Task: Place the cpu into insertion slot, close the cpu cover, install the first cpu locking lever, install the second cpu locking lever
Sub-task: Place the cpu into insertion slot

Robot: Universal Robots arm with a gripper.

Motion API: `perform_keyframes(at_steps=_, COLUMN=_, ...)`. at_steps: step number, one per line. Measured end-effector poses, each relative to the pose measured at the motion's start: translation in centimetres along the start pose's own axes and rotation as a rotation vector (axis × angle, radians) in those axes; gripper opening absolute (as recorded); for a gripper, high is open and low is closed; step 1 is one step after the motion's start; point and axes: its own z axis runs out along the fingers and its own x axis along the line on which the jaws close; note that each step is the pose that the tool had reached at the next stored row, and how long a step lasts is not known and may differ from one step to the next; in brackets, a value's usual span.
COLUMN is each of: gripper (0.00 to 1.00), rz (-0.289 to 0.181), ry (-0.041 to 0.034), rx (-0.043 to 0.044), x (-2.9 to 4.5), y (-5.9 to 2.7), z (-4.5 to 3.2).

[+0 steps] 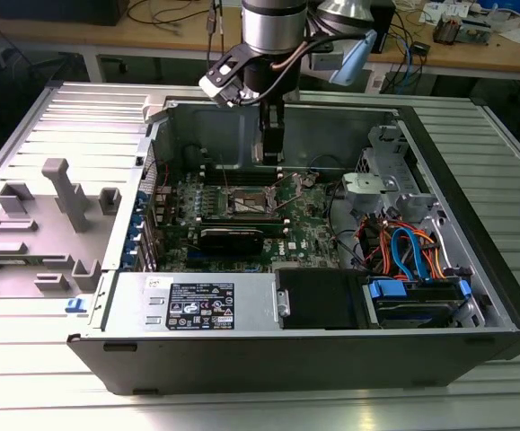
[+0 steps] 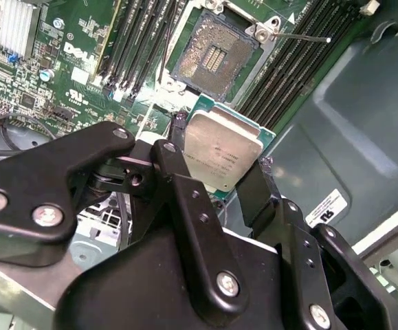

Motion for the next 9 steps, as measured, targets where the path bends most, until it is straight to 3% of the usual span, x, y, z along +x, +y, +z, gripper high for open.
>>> perform_keyframes(at_steps=1, gripper=0.55, rz=0.000, ry=0.0002, rx=-0.0010, x=-0.04, y=-0.88, z=0.98)
perform_keyframes(at_steps=2, gripper=0.55, rz=-0.002, ry=0.0004, rx=-0.0010, x=-0.31, y=-1.14, z=1.98)
perform_keyframes(at_steps=3, gripper=0.55, rz=-0.007, ry=0.0005, rx=-0.0008, x=-1.01, y=-1.49, z=3.47)
perform_keyframes(at_steps=9, gripper=0.55, rz=-0.013, ry=0.0012, rx=-0.0009, x=-1.28, y=-1.90, z=5.26)
